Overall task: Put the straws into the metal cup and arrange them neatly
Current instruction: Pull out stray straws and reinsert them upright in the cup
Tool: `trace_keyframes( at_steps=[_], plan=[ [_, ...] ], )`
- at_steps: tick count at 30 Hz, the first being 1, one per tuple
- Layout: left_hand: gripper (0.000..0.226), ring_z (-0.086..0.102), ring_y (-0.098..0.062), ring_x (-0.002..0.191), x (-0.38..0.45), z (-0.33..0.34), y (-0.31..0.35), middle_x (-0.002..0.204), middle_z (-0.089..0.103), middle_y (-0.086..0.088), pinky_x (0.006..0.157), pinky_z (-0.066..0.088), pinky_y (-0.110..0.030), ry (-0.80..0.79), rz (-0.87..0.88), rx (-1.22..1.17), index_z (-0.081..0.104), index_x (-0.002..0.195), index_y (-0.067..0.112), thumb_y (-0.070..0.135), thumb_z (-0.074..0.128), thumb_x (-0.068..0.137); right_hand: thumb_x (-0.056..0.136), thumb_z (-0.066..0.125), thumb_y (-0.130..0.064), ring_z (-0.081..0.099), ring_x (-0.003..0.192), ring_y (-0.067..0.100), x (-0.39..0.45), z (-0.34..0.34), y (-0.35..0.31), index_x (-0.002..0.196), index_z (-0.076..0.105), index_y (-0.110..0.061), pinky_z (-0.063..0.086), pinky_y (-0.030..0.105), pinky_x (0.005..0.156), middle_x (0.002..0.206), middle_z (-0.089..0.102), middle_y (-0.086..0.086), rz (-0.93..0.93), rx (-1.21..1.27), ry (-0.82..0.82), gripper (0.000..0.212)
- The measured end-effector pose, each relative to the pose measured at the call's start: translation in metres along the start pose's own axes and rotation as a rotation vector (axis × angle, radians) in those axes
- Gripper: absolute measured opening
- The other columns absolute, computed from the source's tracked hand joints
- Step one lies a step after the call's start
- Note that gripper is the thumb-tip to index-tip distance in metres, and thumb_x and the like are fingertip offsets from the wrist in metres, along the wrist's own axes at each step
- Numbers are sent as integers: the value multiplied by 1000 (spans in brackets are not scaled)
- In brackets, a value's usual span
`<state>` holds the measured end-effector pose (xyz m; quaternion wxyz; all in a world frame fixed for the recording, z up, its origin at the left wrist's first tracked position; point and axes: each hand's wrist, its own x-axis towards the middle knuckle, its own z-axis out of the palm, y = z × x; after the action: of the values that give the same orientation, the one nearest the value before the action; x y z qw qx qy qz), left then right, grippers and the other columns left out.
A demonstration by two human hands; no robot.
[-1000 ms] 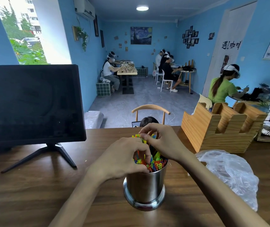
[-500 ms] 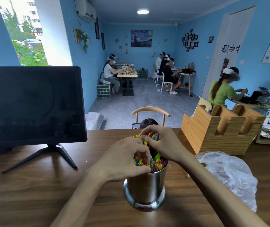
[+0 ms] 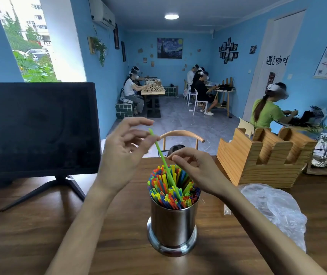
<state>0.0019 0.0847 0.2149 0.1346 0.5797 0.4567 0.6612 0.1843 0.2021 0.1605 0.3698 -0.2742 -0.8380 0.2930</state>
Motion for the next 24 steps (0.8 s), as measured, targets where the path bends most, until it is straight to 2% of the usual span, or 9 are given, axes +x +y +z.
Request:
trace_keyframes(
  at_steps=[3,6,9,12,14,17,20,22,24],
  plan=[
    [17,65,-11,67,8,-1,0,89,76,-10,59,48,-18,257,56,-82,66,95,24,20,78,84,106,51,-30,69,104,9,-2,-5,-11,111,73,-15,53,29,91,104,75,-3,-7,177,-98,27],
    [20,60,-10,59,11,-1,-6,85,75,-8,55,47,-20,430,23,-122,63,88,24,14,81,85,106,44,-27,70,90,13,-3,-13,-17,113,70,-7,48,19,77,92,76,8,-3,346,-135,33],
    [20,61,-7,57,8,2,-10,77,75,-2,52,45,-16,479,-63,-119,62,85,19,14,81,84,100,52,-28,68,74,17,-1,-25,-17,112,69,-11,46,24,63,87,75,12,5,484,-55,27],
    [20,61,-5,53,4,4,-13,64,72,5,48,42,-15,511,-189,-153,63,83,12,14,83,82,87,65,-22,69,68,16,2,-37,-21,101,68,-10,48,21,57,85,76,10,97,755,122,19],
    [20,60,-6,53,0,7,-16,67,74,3,47,41,-16,443,-259,-118,67,83,7,17,84,80,82,68,-23,69,70,15,6,-44,-26,92,67,-11,49,19,58,85,75,6,122,909,243,16],
    [19,59,-3,52,-7,12,-22,68,75,-3,49,42,-13,192,-335,-35,72,81,3,16,85,78,84,69,-27,72,88,17,14,-53,-30,88,70,-19,52,21,67,92,75,0,50,924,375,9],
    [11,69,-7,68,-13,16,-28,74,77,3,61,51,-15,-128,-382,195,78,79,15,24,83,82,99,59,-16,73,89,22,18,-57,-33,105,66,-15,56,25,70,93,74,2,-47,767,427,9],
    [7,66,-5,68,-16,16,-32,72,74,13,66,51,-20,-246,-360,293,80,81,23,29,81,85,101,57,-10,72,80,22,18,-54,-32,121,61,-15,56,28,67,86,73,2,-112,566,452,21],
    [6,63,-3,65,-19,17,-35,67,69,15,67,52,-25,-320,-313,336,78,82,28,32,80,86,99,61,-7,71,75,23,15,-44,-29,130,53,-27,56,30,64,83,72,4,-156,401,422,37]
  ],
)
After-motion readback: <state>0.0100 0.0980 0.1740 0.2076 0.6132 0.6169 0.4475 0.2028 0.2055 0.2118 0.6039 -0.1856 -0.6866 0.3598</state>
